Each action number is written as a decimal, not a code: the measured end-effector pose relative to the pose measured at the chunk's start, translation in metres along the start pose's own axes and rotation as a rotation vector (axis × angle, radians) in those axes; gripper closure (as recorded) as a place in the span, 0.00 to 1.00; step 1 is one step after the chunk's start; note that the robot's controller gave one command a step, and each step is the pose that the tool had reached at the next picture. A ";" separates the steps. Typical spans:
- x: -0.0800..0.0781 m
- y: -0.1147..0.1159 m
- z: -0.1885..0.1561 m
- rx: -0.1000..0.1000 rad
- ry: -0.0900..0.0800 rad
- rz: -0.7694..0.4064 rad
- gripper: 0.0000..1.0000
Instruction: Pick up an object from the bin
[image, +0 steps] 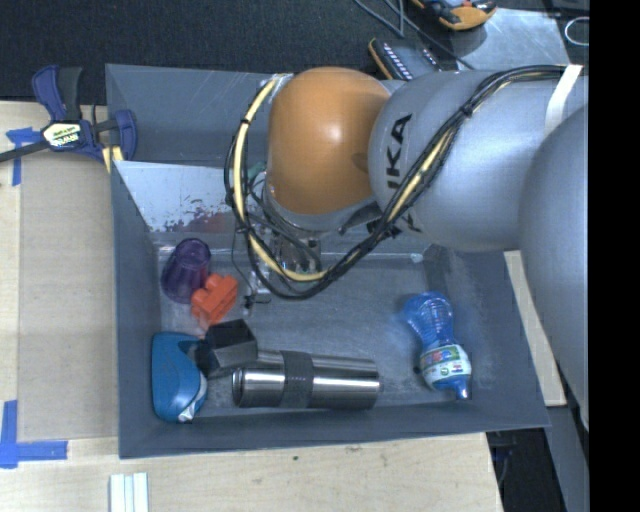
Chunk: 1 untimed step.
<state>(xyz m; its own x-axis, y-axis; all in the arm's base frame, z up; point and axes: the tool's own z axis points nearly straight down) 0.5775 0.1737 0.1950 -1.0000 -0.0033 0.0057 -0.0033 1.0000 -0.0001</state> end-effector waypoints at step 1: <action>-0.002 -0.001 -0.005 -0.001 -0.009 0.003 0.00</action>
Offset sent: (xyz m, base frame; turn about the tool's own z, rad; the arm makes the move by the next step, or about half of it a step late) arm -0.0093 -0.0008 -0.0773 -0.2322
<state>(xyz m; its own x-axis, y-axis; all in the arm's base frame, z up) 0.5793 0.1726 0.2003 -1.0000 -0.0001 -0.0028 -0.0001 1.0000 0.0011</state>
